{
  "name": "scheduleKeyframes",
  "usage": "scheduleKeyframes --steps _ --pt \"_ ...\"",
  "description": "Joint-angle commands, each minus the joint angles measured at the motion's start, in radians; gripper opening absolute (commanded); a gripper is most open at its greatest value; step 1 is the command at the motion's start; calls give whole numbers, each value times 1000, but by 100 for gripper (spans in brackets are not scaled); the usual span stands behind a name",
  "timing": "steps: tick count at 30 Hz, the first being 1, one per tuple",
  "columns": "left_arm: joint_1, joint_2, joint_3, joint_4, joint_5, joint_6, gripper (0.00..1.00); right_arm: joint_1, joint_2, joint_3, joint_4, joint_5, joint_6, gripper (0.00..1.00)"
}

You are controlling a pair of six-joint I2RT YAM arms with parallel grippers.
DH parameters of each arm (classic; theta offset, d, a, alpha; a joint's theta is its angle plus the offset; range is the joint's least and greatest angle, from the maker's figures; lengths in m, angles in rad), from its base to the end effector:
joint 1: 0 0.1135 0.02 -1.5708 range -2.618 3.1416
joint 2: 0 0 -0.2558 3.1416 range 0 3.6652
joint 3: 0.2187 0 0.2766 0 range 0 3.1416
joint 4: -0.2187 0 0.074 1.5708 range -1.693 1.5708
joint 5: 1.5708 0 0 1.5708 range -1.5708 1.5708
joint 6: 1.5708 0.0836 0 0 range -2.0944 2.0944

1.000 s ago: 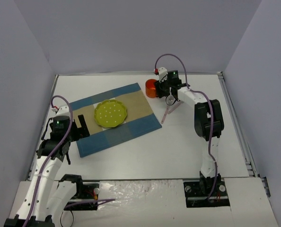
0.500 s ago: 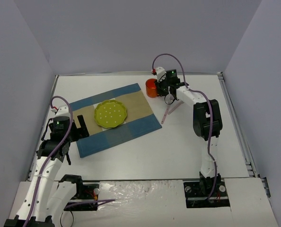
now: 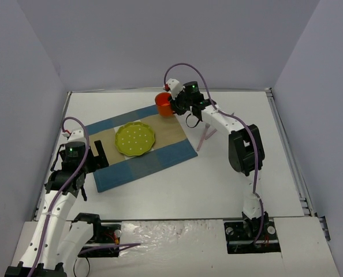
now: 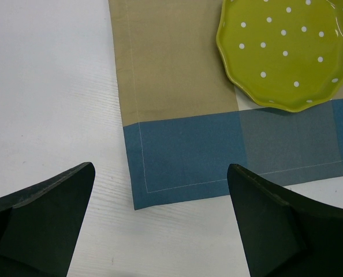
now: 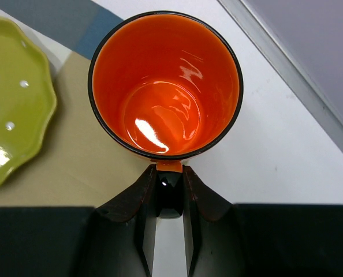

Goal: Set the dinner table for one person

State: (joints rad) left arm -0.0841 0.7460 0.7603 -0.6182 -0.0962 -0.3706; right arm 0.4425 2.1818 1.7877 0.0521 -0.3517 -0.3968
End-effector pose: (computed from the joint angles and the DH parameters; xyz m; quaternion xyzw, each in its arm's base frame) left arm 0.2305 -0.0114 0.2617 -0.1484 0.8721 -0.0632 0.4619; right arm 0.5143 0.2756 0.2236 -0.4199 0.6936 0.1559 0.5642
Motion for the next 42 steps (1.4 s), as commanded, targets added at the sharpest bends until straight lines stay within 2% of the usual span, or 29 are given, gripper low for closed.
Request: scheduleKeyframes --steps 1,18,30,32,35,36,39,42 --pt "-3 6 13 56 -17 10 97 18 -22 91 186 -35 -15 0" --pt "-5 10 11 58 -8 7 97 22 95 171 227 -45 -10 0" --pt "-7 16 10 58 -8 9 97 6 137 125 239 -30 -9 1" --pt "-8 16 10 58 -10 10 97 1 120 96 239 -27 -12 9" --pt "-8 15 11 57 -10 10 97 -7 74 60 239 -23 -5 31" --pt "-8 15 10 55 -10 9 97 -8 41 36 238 -15 -5 44" --pt "-9 13 11 54 -8 7 97 -21 -45 -29 244 25 25 64" --pt "-12 12 11 54 -8 7 97 -57 -151 -105 247 87 138 70"
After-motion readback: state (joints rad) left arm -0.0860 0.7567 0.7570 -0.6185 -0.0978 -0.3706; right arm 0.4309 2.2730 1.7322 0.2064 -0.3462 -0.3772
